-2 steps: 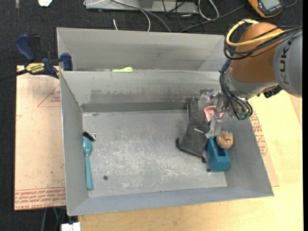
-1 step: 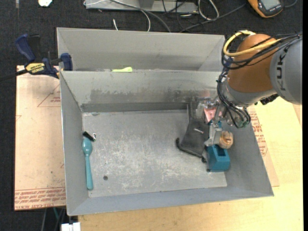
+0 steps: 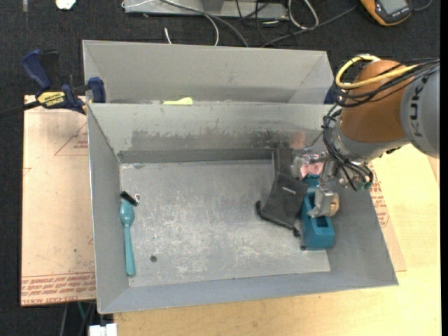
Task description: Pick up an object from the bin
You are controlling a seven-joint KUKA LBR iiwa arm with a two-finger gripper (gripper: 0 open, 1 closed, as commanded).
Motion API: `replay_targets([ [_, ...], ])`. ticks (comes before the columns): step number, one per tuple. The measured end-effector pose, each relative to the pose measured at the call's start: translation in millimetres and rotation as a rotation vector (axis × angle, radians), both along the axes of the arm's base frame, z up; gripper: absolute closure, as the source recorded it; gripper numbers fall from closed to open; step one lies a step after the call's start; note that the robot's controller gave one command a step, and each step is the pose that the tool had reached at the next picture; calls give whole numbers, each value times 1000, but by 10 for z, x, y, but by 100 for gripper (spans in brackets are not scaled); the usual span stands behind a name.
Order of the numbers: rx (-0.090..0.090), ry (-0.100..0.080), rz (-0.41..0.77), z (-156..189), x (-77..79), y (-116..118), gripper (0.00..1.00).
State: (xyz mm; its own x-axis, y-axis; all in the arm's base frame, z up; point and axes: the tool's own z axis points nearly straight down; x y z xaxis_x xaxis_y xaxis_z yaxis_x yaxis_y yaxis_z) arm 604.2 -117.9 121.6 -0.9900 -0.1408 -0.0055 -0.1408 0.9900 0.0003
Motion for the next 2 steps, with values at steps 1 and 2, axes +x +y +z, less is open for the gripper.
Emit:
replay_targets([
  [1, 1, 2, -82, -8, -182, 4, 0],
  [2, 1, -1, -38, -231, -210, 0, 0],
])
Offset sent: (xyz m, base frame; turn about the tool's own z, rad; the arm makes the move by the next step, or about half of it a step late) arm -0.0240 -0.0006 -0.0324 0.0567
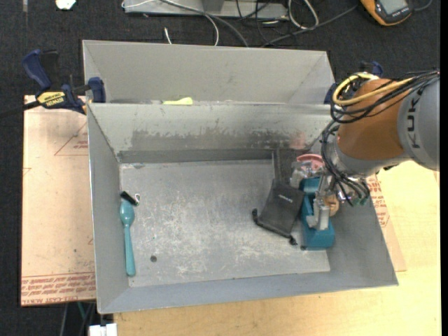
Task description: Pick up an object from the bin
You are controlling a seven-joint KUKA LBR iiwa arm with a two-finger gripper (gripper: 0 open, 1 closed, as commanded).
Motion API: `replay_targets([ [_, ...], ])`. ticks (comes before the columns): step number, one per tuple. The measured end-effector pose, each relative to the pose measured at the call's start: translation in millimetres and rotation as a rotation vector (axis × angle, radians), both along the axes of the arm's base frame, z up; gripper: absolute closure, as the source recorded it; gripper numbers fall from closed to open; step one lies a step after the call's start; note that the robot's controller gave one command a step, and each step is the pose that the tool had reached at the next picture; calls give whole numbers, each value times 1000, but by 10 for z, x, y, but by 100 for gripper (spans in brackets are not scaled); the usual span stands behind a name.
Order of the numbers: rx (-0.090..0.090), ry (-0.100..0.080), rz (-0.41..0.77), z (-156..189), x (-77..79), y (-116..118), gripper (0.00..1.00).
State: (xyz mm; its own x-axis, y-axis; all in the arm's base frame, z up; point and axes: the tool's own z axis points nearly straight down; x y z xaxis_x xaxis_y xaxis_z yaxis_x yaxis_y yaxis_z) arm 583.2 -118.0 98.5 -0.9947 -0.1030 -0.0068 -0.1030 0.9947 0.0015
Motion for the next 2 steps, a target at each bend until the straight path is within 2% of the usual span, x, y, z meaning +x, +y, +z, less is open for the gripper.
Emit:
replay_targets([
  [1, -1, -5, 18, 112, 19, 71, 100],
  [2, -1, -4, 19, 110, 19, 74, 100],
])
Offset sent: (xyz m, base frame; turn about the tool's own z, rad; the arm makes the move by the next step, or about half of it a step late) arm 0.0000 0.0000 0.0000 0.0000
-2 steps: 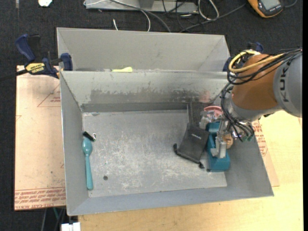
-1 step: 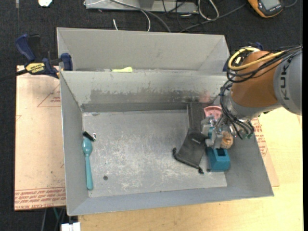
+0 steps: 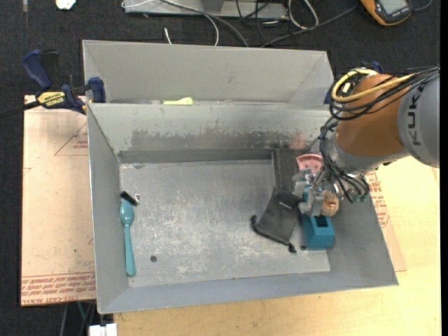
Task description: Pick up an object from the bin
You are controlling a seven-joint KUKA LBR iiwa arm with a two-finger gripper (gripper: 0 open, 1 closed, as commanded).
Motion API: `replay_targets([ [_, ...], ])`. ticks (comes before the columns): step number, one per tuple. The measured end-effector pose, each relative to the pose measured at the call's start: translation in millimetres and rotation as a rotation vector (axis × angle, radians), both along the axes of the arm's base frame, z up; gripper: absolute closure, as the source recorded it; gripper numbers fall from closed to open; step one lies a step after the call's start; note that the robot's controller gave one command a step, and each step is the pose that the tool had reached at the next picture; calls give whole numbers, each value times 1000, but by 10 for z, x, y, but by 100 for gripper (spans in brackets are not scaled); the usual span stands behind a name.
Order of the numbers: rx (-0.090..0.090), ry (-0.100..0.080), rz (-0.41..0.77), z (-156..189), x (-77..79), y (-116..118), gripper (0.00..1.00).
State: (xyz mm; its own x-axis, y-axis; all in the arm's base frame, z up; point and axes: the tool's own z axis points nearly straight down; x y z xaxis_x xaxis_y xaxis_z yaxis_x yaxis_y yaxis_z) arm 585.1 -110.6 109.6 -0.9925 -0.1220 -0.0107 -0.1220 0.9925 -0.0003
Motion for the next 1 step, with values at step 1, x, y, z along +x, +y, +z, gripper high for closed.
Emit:
replay_targets([
  [1, 1, 4, 29, 643, -49, 62, 100],
])
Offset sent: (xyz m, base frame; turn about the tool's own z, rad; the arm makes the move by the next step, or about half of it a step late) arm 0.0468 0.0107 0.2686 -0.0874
